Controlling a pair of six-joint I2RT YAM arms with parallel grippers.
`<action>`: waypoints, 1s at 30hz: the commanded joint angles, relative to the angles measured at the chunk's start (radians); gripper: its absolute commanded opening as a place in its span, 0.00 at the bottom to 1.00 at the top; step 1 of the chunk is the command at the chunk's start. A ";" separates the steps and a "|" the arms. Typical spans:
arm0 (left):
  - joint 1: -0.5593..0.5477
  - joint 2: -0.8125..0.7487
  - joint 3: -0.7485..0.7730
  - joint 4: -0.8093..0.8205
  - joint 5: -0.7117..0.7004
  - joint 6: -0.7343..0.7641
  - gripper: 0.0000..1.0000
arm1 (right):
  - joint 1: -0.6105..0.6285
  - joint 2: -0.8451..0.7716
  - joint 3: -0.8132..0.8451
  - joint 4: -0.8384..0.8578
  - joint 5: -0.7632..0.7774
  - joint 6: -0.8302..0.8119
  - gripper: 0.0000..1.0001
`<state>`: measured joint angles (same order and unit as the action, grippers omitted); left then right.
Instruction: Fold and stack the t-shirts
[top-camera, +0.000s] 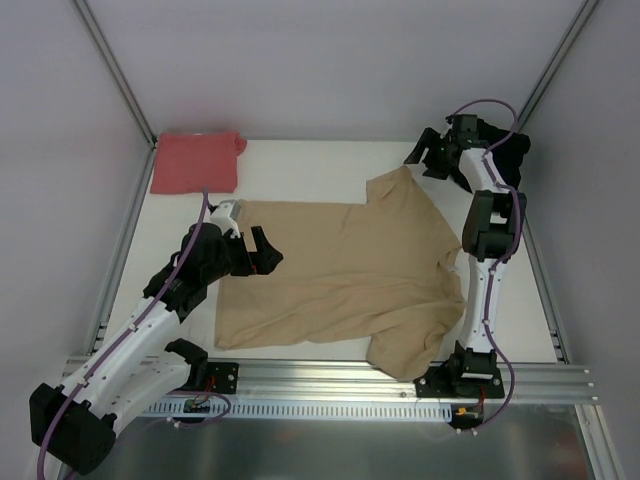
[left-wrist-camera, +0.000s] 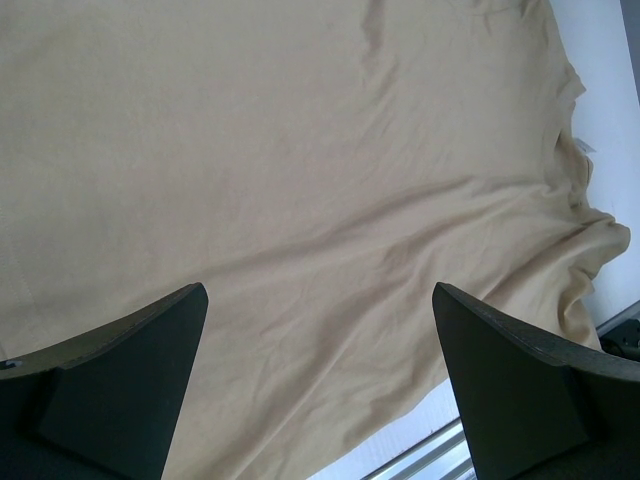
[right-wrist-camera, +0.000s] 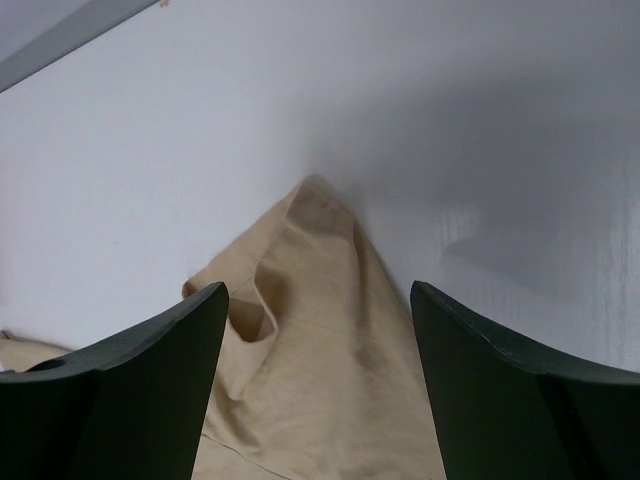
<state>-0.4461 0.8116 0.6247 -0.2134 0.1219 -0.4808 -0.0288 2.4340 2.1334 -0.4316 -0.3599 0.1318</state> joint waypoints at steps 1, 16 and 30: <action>-0.008 -0.006 0.013 0.028 0.015 0.013 0.99 | 0.001 0.003 -0.024 0.011 -0.040 0.022 0.78; -0.009 -0.009 0.015 0.020 0.012 0.018 0.99 | 0.003 0.059 -0.021 0.034 -0.070 0.069 0.72; -0.008 -0.006 0.012 0.014 0.007 0.024 0.99 | 0.001 0.088 0.003 0.065 -0.071 0.106 0.06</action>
<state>-0.4461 0.8116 0.6247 -0.2150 0.1226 -0.4782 -0.0284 2.5172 2.1086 -0.3710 -0.4374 0.2352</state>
